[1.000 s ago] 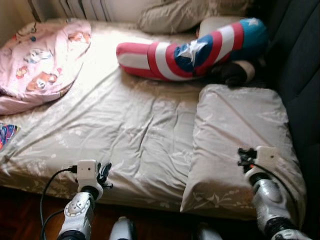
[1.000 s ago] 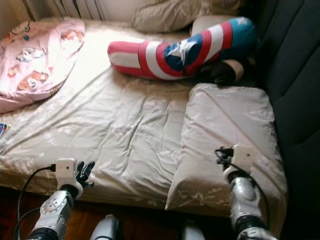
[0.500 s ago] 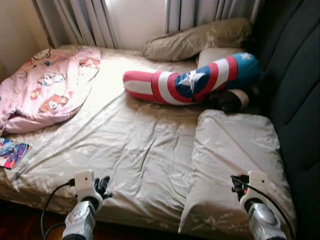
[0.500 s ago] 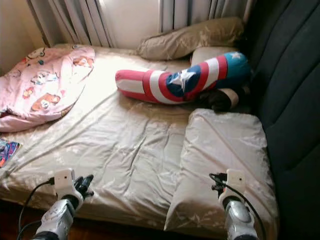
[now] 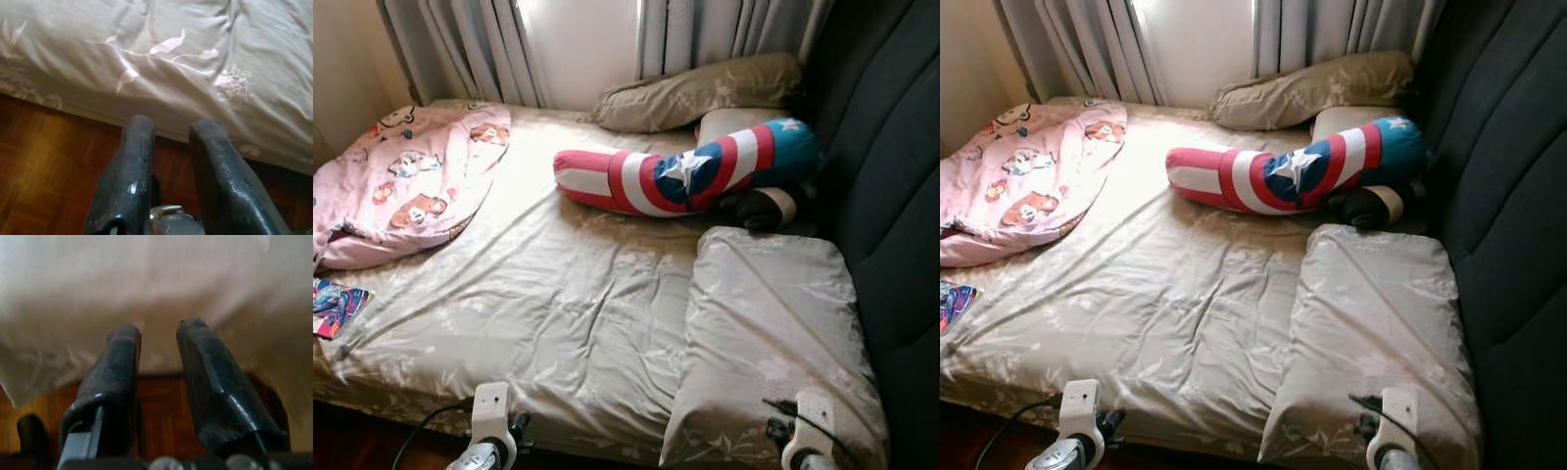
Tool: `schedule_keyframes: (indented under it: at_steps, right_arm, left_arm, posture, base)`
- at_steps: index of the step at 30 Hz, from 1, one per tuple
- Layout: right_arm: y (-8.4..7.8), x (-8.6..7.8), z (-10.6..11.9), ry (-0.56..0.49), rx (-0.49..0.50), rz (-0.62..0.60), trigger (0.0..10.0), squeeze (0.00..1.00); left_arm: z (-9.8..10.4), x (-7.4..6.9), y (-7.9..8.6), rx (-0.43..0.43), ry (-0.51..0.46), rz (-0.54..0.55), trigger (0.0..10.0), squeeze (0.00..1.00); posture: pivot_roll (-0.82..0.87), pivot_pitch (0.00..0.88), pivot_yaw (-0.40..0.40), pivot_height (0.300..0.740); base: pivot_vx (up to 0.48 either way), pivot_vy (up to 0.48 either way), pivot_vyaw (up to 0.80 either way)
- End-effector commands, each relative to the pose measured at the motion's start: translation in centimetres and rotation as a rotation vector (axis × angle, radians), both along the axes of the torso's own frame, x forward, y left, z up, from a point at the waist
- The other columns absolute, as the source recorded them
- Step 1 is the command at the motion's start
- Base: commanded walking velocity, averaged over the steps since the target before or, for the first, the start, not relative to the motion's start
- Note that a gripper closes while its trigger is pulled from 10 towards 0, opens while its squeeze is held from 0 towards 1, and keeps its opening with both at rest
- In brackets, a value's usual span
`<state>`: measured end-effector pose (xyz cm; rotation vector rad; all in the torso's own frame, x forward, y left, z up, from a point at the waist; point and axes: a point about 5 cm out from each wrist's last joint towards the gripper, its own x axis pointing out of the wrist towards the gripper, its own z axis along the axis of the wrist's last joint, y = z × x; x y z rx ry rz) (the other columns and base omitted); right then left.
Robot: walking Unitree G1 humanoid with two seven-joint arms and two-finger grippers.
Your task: Clean up the room
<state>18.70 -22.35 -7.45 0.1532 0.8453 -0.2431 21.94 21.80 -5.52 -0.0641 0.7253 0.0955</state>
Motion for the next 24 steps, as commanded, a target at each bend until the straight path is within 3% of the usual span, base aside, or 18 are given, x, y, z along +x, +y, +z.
schedule_keyframes:
  at_steps: [1, 9, 10, 11, 12, 14, 17, 18, 22, 23, 24]
  right_arm:
    - [0.0, -0.2, -0.1, 0.009, 0.000, -0.015, 10.0, 0.00]
    - [0.5, -0.7, -0.5, 0.030, 0.017, -0.008, 10.0, 0.00]
    - [0.6, -0.8, -0.5, 0.032, 0.019, -0.003, 10.0, 0.00]
    - [0.6, -0.8, -0.5, 0.032, 0.021, 0.001, 10.0, 0.00]
    - [0.7, -0.8, -0.6, 0.032, 0.021, 0.004, 10.0, 0.00]
    - [0.7, -0.8, -0.6, 0.039, 0.022, 0.010, 10.0, 0.00]
    - [0.8, -0.8, -0.6, 0.042, 0.021, 0.014, 10.0, 0.00]
    - [0.8, -0.9, -0.6, 0.043, 0.022, 0.015, 10.0, 0.00]
    - [0.9, -0.9, -0.7, 0.051, 0.022, 0.022, 10.0, 0.00]
    - [0.9, -0.9, -0.7, 0.049, 0.025, 0.019, 10.0, 0.00]
    - [0.9, -0.8, -0.7, 0.043, 0.028, 0.018, 10.0, 0.69]
  left_arm:
    - [-0.3, -0.4, 0.0, 0.007, 0.026, 0.002, 10.0, 0.00]
    - [-1.0, -1.4, -0.1, 0.034, 0.083, -0.028, 10.0, 0.00]
    - [-1.0, -1.5, -0.1, 0.035, 0.085, -0.027, 10.0, 0.34]
    - [-1.1, -1.5, -0.1, 0.028, 0.085, -0.022, 10.0, 0.75]
    - [-1.1, -1.5, -0.1, 0.023, 0.085, -0.019, 10.0, 0.75]
    - [-1.1, -1.6, -0.1, 0.017, 0.086, -0.017, 10.0, 1.00]
    - [-1.2, -1.8, 0.0, 0.024, 0.094, -0.010, 10.0, 1.00]
    - [-1.2, -1.8, 0.1, 0.026, 0.095, -0.008, 10.0, 0.00]
    - [-1.3, -2.0, 0.2, 0.035, 0.105, -0.010, 10.0, 0.00]
    - [-1.3, -2.1, 0.2, 0.035, 0.108, -0.009, 10.0, 1.00]
    - [-1.4, -2.2, 0.3, 0.031, 0.110, -0.002, 10.0, 1.00]
  posture:
    - [-0.01, 0.000, -0.030, 0.740]
    - [-0.03, 0.000, -0.017, 0.740]
    - [-0.03, 0.000, -0.017, 0.740]
    - [-0.03, 0.000, -0.017, 0.740]
    - [-0.03, 0.000, -0.017, 0.740]
    - [-0.03, 0.000, -0.018, 0.740]
    - [-0.03, 0.000, -0.017, 0.740]
    - [-0.03, 0.000, -0.018, 0.740]
    - [-0.03, 0.000, -0.021, 0.740]
    - [-0.03, 0.000, -0.023, 0.740]
    - [-0.02, 0.000, -0.024, 0.740]
  base:
    - [0.000, 0.000, 0.00]
    - [0.000, 0.000, 0.00]
    - [0.000, 0.000, 0.00]
    - [0.000, 0.000, 0.00]
    - [0.000, 0.000, 0.00]
    - [0.000, 0.000, 0.00]
    - [0.000, 0.000, 0.00]
    - [0.000, 0.000, 0.00]
    - [0.000, 0.000, 0.00]
    - [0.000, 0.000, 0.00]
    - [0.000, 0.000, 0.00]
